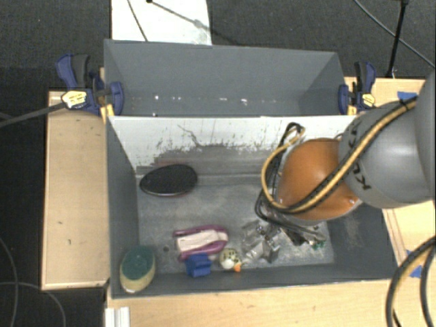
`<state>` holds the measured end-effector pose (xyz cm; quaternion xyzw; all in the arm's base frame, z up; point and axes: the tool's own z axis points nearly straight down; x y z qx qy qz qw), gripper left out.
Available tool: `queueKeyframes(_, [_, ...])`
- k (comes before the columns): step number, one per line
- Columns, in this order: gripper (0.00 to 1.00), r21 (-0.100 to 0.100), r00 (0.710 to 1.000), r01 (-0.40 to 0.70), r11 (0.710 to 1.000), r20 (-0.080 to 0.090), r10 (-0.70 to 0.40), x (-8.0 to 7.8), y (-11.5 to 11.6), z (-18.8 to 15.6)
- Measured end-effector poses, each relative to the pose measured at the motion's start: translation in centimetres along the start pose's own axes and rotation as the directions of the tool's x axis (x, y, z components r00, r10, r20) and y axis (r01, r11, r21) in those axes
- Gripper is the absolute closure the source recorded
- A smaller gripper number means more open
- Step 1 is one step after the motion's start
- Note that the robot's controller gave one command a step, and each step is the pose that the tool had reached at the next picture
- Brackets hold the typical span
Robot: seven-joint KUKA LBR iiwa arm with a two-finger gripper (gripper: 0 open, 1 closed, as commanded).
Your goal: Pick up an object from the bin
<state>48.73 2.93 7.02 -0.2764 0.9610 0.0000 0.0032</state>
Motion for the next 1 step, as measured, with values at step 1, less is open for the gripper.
queueKeyframes(1, [1.0, 0.005, 1.0, -0.02, 1.0, 0.004, 0.02, 0.84, -3.2, -20.12])
